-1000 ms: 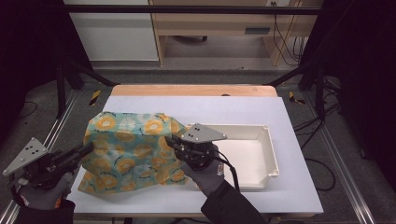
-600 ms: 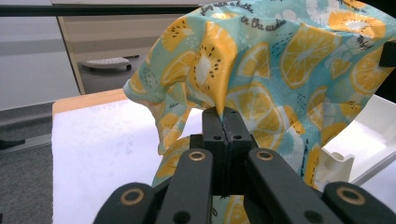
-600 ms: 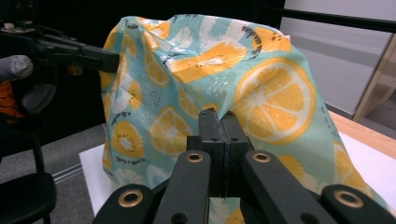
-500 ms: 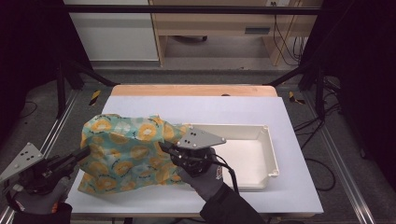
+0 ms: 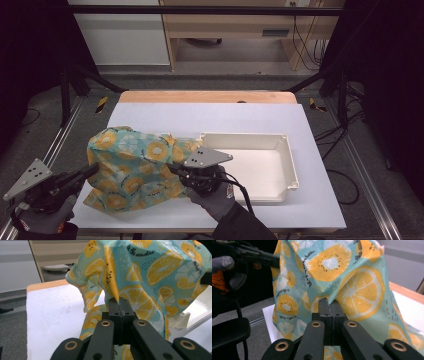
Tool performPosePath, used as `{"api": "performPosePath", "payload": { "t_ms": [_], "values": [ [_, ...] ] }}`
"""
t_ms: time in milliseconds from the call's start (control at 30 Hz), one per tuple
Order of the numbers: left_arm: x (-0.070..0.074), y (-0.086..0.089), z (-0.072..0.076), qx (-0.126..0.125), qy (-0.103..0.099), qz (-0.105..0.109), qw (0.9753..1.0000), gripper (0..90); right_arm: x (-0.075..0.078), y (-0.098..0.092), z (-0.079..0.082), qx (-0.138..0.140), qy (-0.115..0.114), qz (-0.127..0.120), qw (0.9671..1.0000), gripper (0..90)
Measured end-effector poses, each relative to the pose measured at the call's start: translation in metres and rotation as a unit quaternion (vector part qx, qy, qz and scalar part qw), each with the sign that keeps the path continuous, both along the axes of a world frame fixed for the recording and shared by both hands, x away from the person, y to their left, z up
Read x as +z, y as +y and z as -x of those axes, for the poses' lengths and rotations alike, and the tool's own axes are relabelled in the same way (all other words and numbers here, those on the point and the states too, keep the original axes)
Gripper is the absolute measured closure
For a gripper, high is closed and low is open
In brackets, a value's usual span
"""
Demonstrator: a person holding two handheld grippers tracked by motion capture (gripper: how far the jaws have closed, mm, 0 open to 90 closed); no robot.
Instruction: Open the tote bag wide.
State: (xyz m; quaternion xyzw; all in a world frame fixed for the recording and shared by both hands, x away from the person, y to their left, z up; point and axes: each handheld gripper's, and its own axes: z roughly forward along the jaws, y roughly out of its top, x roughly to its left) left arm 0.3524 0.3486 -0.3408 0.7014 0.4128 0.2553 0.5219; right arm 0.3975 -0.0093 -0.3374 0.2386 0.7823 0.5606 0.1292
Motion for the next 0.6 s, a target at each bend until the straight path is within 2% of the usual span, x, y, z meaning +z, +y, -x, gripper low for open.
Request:
{"api": "performPosePath", "payload": {
  "t_ms": [200,333,467,600],
  "values": [
    [-0.005,-0.001,-0.003,-0.003,0.010,-0.001,0.9999,89.8,-0.012,0.002,-0.003,-0.004,0.012,0.010,0.9999,88.9],
    [-0.006,-0.002,-0.003,-0.004,0.012,-0.001,0.9999,89.8,-0.015,-0.001,-0.005,0.001,0.017,0.011,0.9998,81.3],
    [-0.006,-0.001,-0.003,-0.004,0.012,-0.002,0.9999,89.7,-0.004,-0.011,-0.006,-0.001,0.011,-0.018,0.9998,74.4],
    [-0.006,-0.001,-0.003,-0.001,0.013,-0.002,0.9999,89.6,0.009,-0.025,-0.008,-0.018,-0.003,-0.049,0.9986,68.0]
  ]
}}
